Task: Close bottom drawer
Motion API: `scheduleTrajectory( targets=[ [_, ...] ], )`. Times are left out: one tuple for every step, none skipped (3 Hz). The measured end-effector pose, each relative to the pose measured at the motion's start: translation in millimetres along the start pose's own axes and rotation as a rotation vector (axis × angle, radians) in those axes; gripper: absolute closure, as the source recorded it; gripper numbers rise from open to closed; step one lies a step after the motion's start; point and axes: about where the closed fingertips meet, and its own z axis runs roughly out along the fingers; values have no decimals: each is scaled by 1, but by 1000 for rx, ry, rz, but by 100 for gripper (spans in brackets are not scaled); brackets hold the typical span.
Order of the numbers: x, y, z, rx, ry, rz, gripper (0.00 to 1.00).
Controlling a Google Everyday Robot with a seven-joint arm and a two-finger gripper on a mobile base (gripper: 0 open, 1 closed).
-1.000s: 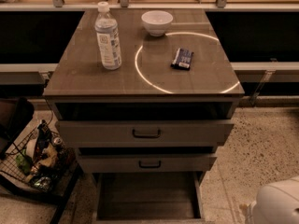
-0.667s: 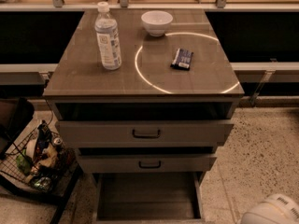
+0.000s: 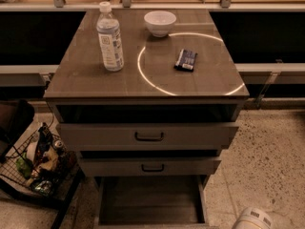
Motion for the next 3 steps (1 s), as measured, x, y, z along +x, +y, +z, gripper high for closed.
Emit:
scheduleTrajectory(
  targets=[
    [-4, -6, 16, -12, 51, -7, 92],
    [-3, 24, 5, -53, 133, -61, 69],
    [3, 33, -47, -23, 183, -35, 68]
  ],
)
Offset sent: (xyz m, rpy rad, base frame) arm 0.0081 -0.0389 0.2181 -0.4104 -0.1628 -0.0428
